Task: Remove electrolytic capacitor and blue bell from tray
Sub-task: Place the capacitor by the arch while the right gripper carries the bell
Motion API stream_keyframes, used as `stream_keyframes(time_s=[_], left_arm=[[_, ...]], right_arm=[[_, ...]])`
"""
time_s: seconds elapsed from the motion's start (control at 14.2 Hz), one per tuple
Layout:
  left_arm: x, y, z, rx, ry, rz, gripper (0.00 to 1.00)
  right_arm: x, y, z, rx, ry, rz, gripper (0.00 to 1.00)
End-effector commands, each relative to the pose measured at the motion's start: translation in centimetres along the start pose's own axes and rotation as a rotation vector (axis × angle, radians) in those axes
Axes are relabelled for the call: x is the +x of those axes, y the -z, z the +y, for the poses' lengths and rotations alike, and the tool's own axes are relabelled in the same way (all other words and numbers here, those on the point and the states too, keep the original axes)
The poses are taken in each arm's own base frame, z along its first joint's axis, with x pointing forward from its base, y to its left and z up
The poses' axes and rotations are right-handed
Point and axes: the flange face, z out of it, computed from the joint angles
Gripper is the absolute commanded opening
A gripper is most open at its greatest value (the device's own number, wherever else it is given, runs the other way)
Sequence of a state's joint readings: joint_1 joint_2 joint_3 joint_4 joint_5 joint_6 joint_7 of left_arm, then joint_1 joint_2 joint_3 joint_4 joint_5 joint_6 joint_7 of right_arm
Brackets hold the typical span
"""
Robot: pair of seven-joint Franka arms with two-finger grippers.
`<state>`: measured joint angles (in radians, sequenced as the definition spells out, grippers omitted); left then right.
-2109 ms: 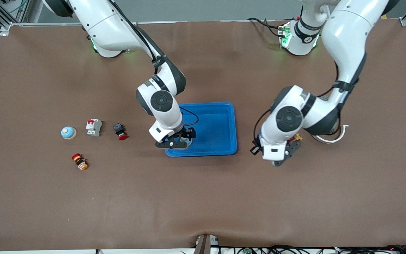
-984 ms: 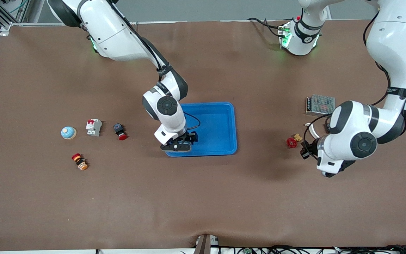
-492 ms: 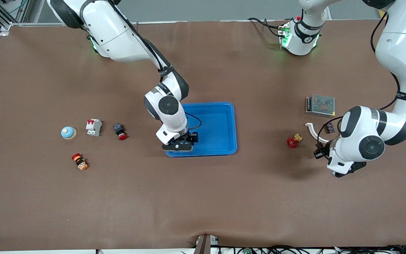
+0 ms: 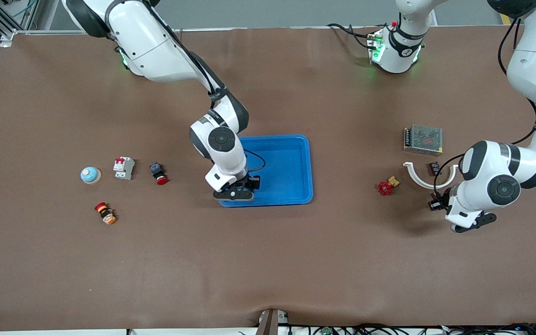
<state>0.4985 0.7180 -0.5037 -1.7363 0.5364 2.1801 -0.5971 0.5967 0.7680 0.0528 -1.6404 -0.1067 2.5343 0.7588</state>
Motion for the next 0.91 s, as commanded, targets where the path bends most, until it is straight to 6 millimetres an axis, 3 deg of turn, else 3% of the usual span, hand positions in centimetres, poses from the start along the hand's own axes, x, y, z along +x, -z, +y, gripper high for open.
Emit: stream_keyframes(time_s=[0.0, 0.21, 0.28, 0.42, 0.56, 0.84], left_arm=[[-0.3, -0.6, -0.3, -0.014, -0.024, 0.033, 0.00], [-0.5, -1.7, -0.4, -0.040, -0.023, 0.041, 0.03], [-0.5, -1.7, -0.4, -0.040, -0.023, 0.041, 0.14], [-0.5, -1.6, -0.4, -0.042, -0.021, 0.044, 0.67], [-0.4, -1.4, -0.4, -0.041, -0.018, 0.048, 1.00], [-0.3, -0.3, -0.2, -0.043, -0.005, 0.058, 1.00]], right_arm=[[0.7, 1.0, -0.2, -0.017, -0.002, 0.011, 0.44], [2.6, 3.6, 1.0, -0.064, 0.025, -0.028, 0.44], [3.5, 4.6, 1.8, -0.069, 0.042, -0.039, 0.44], [4.3, 6.4, 2.7, -0.072, 0.074, -0.047, 0.44], [5.6, 8.0, 4.4, -0.081, 0.114, -0.054, 0.44], [8.9, 9.8, 10.6, -0.091, 0.307, -0.084, 0.44]])
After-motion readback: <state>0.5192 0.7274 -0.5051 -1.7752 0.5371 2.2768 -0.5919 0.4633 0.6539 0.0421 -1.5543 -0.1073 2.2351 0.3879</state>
